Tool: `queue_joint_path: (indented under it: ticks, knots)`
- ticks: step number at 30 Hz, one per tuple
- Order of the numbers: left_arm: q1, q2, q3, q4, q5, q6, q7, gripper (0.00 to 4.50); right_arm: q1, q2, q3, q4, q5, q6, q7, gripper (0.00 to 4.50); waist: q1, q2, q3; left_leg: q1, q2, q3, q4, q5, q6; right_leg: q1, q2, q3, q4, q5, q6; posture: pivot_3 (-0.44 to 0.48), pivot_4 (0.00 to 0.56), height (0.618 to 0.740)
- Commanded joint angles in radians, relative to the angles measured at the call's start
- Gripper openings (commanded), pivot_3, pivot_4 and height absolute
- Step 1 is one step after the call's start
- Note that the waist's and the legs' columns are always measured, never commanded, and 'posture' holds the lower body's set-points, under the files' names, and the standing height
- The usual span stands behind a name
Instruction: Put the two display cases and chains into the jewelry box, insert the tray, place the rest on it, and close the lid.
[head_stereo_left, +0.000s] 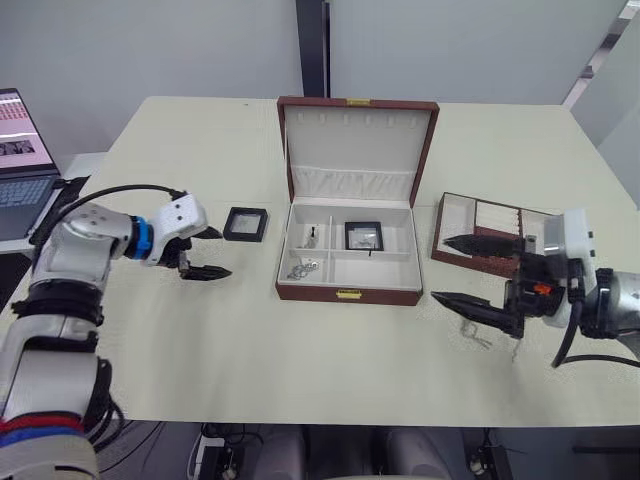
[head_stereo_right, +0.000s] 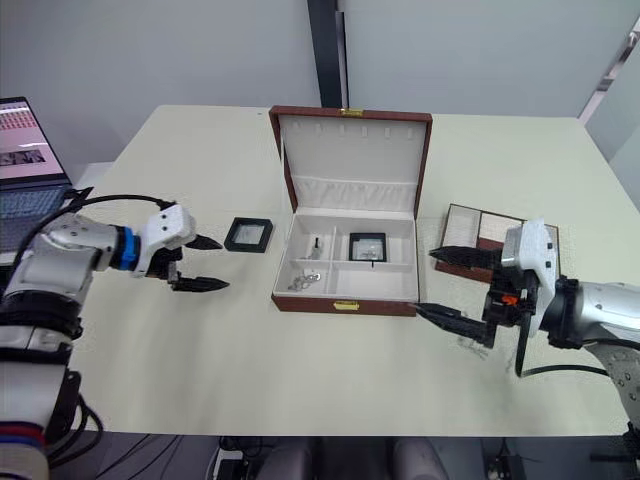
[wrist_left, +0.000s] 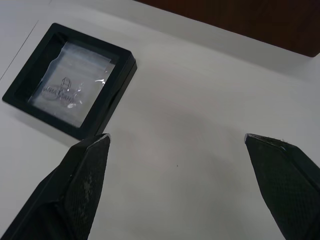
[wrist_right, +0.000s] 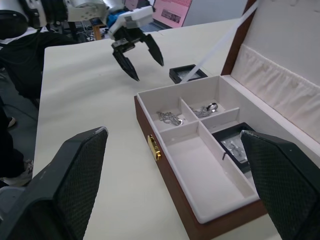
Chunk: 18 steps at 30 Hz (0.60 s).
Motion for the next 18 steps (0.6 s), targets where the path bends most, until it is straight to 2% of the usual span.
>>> queue_joint_path:
  ticks: [1,9,18]
  knots:
    - [-0.081,-0.014,-0.010,0.101,0.045,-0.076,-0.008,4.45,0.000,-0.004,-0.016,-0.061,0.028,0.004,-0.033,4.50,0.000,0.000,0.000,0.000,0.000,0.000,0.000,0.000,0.000,-0.001,0.000,0.000,0.000,0.000,0.000,0.000,0.150,0.740]
    - [-0.207,-0.095,-0.029,0.308,0.141,-0.166,0.052,4.45,0.061,0.007,-0.015,-0.100,0.020,0.001,-0.081,4.50,-0.003,-0.001,0.000,-0.001,0.000,0.002,0.000,0.000,0.000,-0.004,0.000,0.000,0.004,0.000,0.000,0.000,0.150,0.740]
    - [-0.245,-0.163,-0.025,0.399,0.198,-0.177,0.168,4.45,0.098,0.020,-0.026,-0.130,0.037,0.003,-0.132,4.50,-0.003,-0.001,0.000,-0.003,0.000,0.004,0.001,0.000,0.000,-0.009,0.000,0.001,0.007,0.000,0.000,0.000,0.150,0.740]
